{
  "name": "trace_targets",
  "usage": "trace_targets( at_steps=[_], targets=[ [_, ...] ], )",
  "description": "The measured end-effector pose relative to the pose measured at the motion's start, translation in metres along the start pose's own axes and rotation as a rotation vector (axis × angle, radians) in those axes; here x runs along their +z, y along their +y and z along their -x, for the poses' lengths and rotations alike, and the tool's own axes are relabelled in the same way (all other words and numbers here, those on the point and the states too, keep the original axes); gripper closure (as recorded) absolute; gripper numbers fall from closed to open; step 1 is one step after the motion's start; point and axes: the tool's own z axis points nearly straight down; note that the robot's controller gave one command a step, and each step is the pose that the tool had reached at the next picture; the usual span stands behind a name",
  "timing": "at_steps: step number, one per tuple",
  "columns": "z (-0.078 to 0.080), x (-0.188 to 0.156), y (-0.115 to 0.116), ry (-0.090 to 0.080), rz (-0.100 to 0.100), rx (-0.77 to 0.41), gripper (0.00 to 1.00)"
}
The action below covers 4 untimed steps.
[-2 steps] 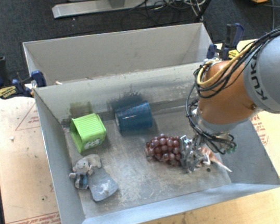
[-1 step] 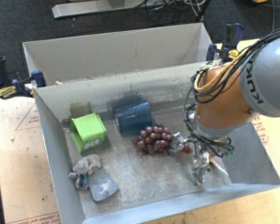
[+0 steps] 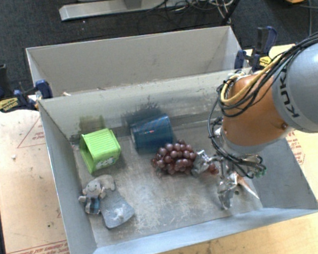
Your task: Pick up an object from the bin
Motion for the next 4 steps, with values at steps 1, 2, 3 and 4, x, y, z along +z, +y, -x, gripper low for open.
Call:
trace_targets(
  at_steps=[1, 2, 3, 4],
  targets=[
    [0.003, -0.035, -0.032, 0.002, 0.006, 0.013, 0.00],
    [-0.002, -0.054, -0.053, -0.008, -0.004, -0.094, 0.00],
    [0.008, -0.045, -0.065, -0.004, 0.001, -0.097, 0.00],
    [-0.002, -0.015, -0.069, -0.011, 0.002, -0.480, 1.00]
  ],
)
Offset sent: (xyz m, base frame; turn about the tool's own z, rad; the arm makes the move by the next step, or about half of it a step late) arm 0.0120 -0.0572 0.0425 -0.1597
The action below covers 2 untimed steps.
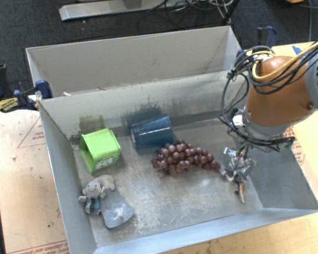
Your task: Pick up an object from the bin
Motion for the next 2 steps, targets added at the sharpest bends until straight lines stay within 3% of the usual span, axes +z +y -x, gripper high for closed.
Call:
trace_targets(
  at_steps=[1, 2],
  targets=[
    [-0.004, 0.008, -0.001, -0.003, -0.003, -0.177, 1.00],
    [-0.002, -0.027, 0.008, 0.008, 0.005, -0.117, 1.00]
  ],
)
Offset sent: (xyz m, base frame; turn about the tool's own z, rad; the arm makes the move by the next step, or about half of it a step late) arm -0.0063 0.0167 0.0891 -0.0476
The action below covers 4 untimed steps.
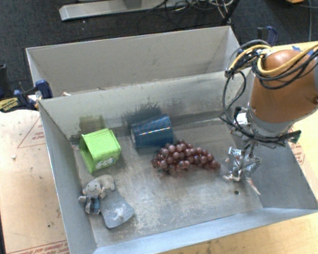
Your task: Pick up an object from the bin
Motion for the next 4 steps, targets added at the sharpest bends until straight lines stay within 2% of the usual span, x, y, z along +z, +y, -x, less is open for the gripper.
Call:
trace_targets(
  at_steps=[1, 2, 3, 4],
  targets=[
    [0.001, -0.043, -0.002, -0.001, -0.007, 0.005, 1.00],
    [0.000, -0.053, -0.003, 0.000, -0.006, -0.003, 1.00],
    [0.008, -0.056, -0.002, 0.001, -0.004, -0.026, 1.00],
    [-0.001, -0.090, 0.001, 0.002, 0.002, -0.020, 1.00]
  ],
)
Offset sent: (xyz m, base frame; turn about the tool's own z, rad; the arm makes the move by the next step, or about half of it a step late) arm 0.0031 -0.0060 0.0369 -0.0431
